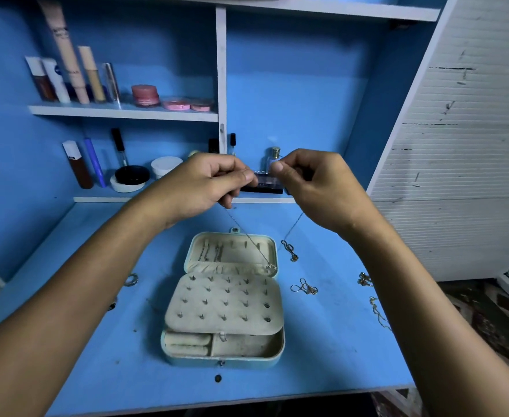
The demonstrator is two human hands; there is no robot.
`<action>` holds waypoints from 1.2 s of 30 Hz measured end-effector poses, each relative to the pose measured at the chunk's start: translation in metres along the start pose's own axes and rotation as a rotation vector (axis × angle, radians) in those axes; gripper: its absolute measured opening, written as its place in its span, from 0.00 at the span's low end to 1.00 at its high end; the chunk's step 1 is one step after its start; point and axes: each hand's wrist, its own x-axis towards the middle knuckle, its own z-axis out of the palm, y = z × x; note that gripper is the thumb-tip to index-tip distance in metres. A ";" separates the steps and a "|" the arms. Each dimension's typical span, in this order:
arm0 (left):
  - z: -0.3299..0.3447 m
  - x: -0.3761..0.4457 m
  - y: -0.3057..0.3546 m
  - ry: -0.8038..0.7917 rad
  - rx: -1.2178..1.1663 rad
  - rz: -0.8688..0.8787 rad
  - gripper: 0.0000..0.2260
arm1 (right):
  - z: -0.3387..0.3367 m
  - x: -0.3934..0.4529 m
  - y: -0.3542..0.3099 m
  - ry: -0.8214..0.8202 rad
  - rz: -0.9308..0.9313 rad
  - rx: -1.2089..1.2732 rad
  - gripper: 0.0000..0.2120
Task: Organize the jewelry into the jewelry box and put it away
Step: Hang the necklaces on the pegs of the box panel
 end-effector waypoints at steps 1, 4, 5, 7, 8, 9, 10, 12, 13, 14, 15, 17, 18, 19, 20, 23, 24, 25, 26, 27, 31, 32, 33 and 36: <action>-0.001 0.000 0.001 0.014 0.006 0.007 0.08 | 0.001 0.002 0.000 0.004 -0.010 -0.001 0.12; -0.005 0.001 0.002 0.055 0.030 0.032 0.07 | 0.003 0.006 -0.001 0.019 -0.042 -0.012 0.11; -0.006 0.001 0.001 0.068 0.038 0.039 0.07 | 0.004 0.008 -0.001 0.026 -0.050 -0.016 0.11; -0.006 0.000 -0.001 0.086 0.053 0.043 0.06 | 0.007 0.009 0.002 0.030 -0.049 -0.036 0.11; -0.006 0.000 -0.003 0.092 0.064 0.041 0.06 | 0.009 0.009 0.003 0.028 -0.042 -0.050 0.11; -0.005 -0.001 -0.005 0.098 0.079 0.036 0.06 | 0.012 0.009 0.005 0.021 -0.036 -0.062 0.11; -0.005 -0.002 -0.007 0.103 0.099 0.033 0.06 | 0.014 0.009 0.007 0.011 -0.032 -0.069 0.10; -0.004 -0.004 -0.013 0.114 0.143 0.024 0.05 | 0.020 0.008 0.013 -0.022 -0.022 -0.070 0.09; -0.003 -0.005 -0.016 0.119 0.158 0.015 0.05 | 0.023 0.007 0.016 -0.041 -0.014 -0.068 0.08; -0.003 -0.006 -0.020 0.124 0.169 0.005 0.06 | 0.026 0.007 0.019 -0.056 -0.006 -0.068 0.07; -0.002 -0.007 -0.024 0.128 0.182 -0.004 0.06 | 0.029 0.007 0.023 -0.065 0.001 -0.073 0.06; 0.001 -0.007 -0.031 0.137 0.236 -0.025 0.05 | 0.035 0.007 0.029 -0.070 0.018 -0.095 0.05; 0.003 -0.008 -0.034 0.142 0.262 -0.033 0.05 | 0.039 0.007 0.032 -0.069 0.031 -0.106 0.05; 0.006 -0.009 -0.037 0.147 0.278 -0.042 0.05 | 0.042 0.007 0.035 -0.067 0.044 -0.118 0.04; 0.008 -0.010 -0.039 0.152 0.284 -0.054 0.04 | 0.045 0.008 0.037 -0.066 0.055 -0.131 0.04; 0.016 -0.014 -0.046 0.172 0.307 -0.086 0.04 | 0.055 0.009 0.047 -0.070 0.098 -0.162 0.06; 0.018 -0.015 -0.048 0.175 0.314 -0.099 0.03 | 0.058 0.009 0.050 -0.072 0.117 -0.176 0.07; 0.020 -0.015 -0.052 0.174 0.321 -0.111 0.04 | 0.062 0.009 0.053 -0.076 0.139 -0.192 0.08; 0.022 -0.015 -0.055 0.167 0.332 -0.120 0.04 | 0.065 0.010 0.056 -0.083 0.162 -0.208 0.09; 0.023 -0.015 -0.059 0.155 0.354 -0.127 0.05 | 0.068 0.010 0.058 -0.091 0.185 -0.221 0.09; 0.025 -0.013 -0.075 0.083 0.549 -0.138 0.05 | 0.082 0.013 0.068 -0.119 0.254 -0.295 0.09; 0.026 -0.012 -0.078 0.058 0.598 -0.142 0.06 | 0.086 0.014 0.070 -0.125 0.270 -0.322 0.09; 0.027 -0.011 -0.080 0.034 0.642 -0.147 0.08 | 0.089 0.014 0.071 -0.133 0.286 -0.344 0.09; 0.030 -0.010 -0.089 -0.024 0.734 -0.177 0.10 | 0.096 0.014 0.072 -0.151 0.325 -0.378 0.09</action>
